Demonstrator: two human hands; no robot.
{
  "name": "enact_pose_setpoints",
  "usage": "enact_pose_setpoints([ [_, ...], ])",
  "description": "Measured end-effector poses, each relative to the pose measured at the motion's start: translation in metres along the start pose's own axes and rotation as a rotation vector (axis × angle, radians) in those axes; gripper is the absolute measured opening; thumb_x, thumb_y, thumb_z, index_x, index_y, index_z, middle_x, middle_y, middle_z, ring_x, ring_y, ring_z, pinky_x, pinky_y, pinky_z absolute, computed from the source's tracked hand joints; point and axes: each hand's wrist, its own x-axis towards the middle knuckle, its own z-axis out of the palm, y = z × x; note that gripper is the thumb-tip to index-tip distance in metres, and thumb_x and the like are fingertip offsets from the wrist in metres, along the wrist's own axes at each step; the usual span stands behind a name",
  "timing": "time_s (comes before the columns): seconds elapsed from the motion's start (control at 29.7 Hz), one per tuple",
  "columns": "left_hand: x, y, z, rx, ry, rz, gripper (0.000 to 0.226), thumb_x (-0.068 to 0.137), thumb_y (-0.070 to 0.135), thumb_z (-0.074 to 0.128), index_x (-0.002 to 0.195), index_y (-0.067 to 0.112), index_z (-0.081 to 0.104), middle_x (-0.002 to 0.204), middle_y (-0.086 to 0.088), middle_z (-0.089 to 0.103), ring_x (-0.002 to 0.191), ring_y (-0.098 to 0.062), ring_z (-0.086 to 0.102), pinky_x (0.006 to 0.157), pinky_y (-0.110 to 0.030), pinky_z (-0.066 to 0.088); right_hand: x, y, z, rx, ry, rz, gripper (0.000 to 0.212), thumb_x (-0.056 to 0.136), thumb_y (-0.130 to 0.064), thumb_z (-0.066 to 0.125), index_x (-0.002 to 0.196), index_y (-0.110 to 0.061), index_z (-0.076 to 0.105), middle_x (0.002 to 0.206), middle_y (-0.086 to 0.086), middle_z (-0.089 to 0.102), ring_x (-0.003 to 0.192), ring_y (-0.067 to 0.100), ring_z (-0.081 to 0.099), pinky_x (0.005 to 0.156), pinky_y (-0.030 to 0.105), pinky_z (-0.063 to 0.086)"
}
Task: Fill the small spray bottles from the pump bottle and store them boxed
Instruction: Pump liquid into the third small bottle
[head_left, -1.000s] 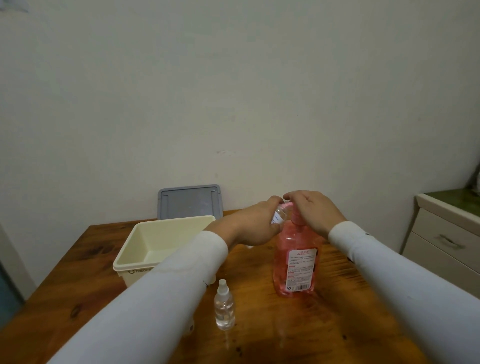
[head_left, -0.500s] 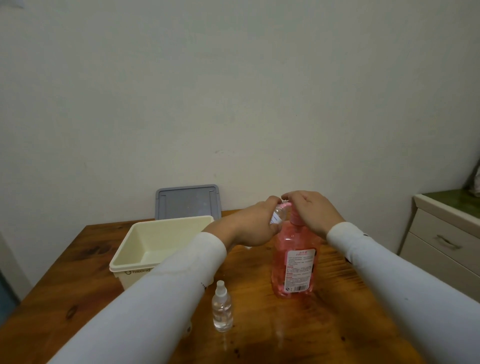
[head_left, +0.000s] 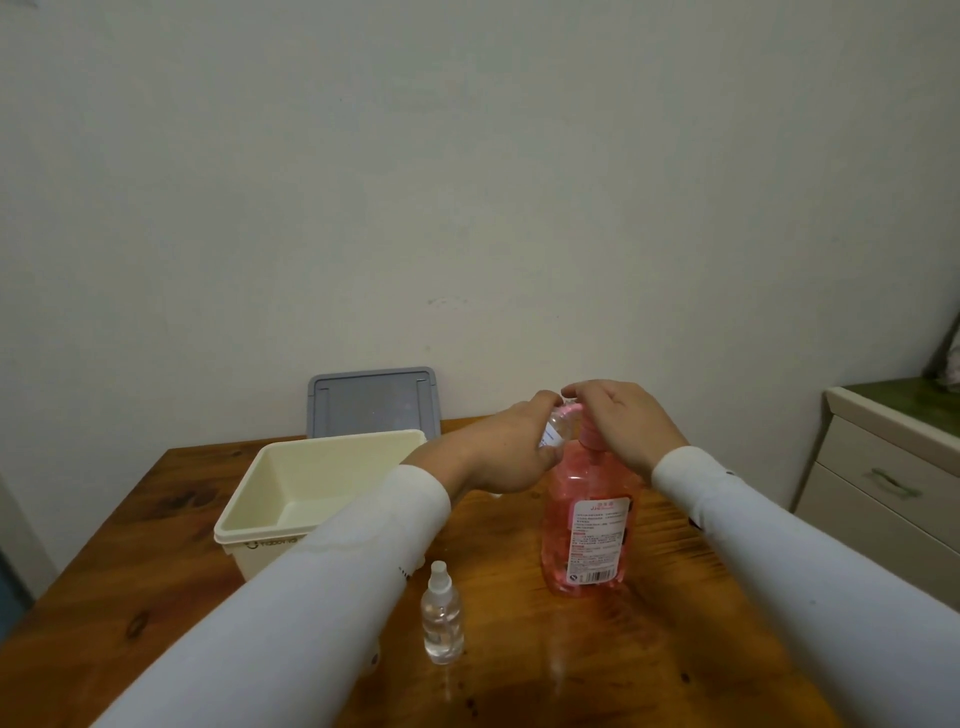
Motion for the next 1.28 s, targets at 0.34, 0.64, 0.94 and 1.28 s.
enact_pose_setpoints([
  [0.34,0.001,0.001,-0.004,-0.017,0.008,0.018,0.056,0.098,0.029,0.051,0.145,0.023,0.022,0.135,-0.010,0.050,0.101,-0.019,0.054,0.081,-0.031,0.046,0.003,-0.001,-0.001,0.020,0.021,-0.006,0.038,0.096,-0.022,0.035,0.115,-0.015,0.067,0.117,0.008,0.066,0.111,0.023,0.056,0.099,0.041,0.043],
  [0.64,0.001,0.005,-0.011,-0.002,0.026,0.024,0.057,0.098,0.029,0.050,0.146,0.022,0.022,0.133,-0.010,0.051,0.101,-0.020,0.054,0.079,-0.030,0.044,0.006,-0.007,-0.008,0.020,0.034,0.005,0.039,0.097,-0.025,0.036,0.120,-0.016,0.066,0.129,0.005,0.061,0.119,0.021,0.053,0.103,0.038,0.040],
  [0.94,0.001,-0.001,0.000,0.003,-0.004,0.000,0.056,0.098,0.032,0.051,0.145,0.024,0.022,0.135,-0.009,0.051,0.106,-0.024,0.057,0.085,-0.037,0.050,0.002,0.003,0.002,0.071,0.016,0.021,0.037,0.095,-0.025,0.035,0.109,-0.019,0.069,0.115,0.005,0.066,0.104,0.021,0.057,0.094,0.039,0.046],
  [1.28,0.001,0.002,-0.009,0.014,0.013,0.024,0.054,0.098,0.030,0.050,0.145,0.022,0.023,0.134,-0.010,0.051,0.103,-0.022,0.055,0.084,-0.035,0.048,0.004,-0.006,-0.003,0.045,0.041,-0.023,0.038,0.096,-0.020,0.035,0.117,-0.012,0.066,0.123,0.007,0.063,0.113,0.023,0.055,0.100,0.040,0.043],
])
